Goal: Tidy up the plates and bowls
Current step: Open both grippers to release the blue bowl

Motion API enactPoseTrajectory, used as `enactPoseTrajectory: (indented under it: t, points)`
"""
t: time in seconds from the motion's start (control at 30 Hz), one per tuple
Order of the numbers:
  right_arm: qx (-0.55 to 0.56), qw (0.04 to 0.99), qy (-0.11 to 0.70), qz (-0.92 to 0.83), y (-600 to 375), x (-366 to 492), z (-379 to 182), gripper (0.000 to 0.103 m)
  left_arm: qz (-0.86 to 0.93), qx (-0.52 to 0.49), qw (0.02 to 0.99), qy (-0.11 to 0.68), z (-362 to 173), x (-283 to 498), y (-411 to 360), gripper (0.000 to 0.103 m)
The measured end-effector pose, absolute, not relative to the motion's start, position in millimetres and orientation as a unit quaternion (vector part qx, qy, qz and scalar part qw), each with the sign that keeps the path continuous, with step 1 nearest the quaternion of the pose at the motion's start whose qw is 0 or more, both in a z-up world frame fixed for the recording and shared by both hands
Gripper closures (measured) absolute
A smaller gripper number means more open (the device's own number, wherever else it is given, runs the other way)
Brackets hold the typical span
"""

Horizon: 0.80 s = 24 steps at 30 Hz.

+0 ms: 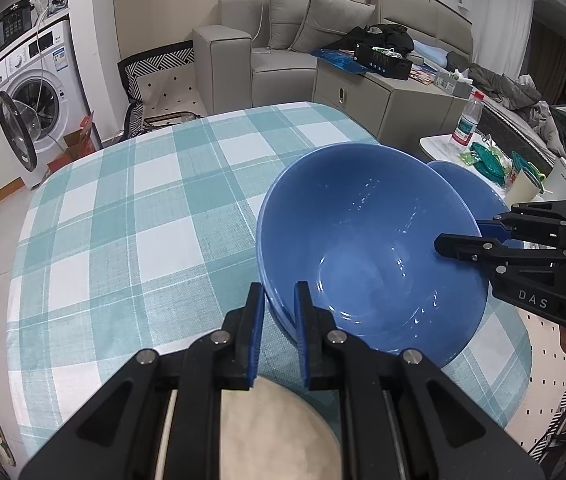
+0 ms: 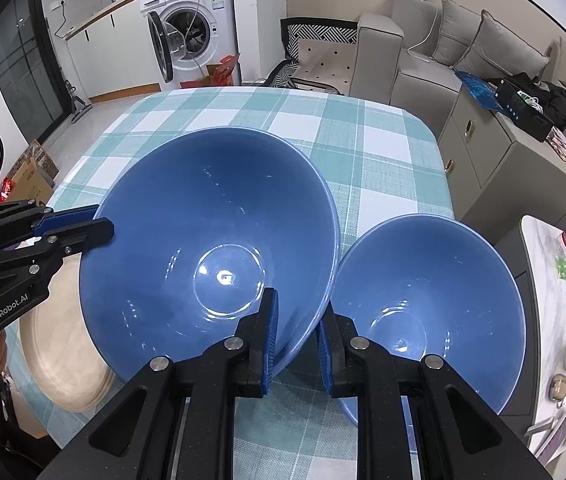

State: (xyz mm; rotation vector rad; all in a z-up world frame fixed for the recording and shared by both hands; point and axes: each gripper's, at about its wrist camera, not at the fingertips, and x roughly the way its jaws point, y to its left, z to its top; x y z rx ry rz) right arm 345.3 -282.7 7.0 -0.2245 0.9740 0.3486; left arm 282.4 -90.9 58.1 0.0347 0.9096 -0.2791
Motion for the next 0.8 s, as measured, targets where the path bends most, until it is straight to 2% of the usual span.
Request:
enactPoseTrajectory:
  t: [0.8]
  points:
    - [-0.159, 0.861, 0.460, 0.144, -271.0, 344.4, 2.9, 0.080, -0.137, 0.023, 0.885, 0.444, 52.3, 280.1, -94.6, 0.091]
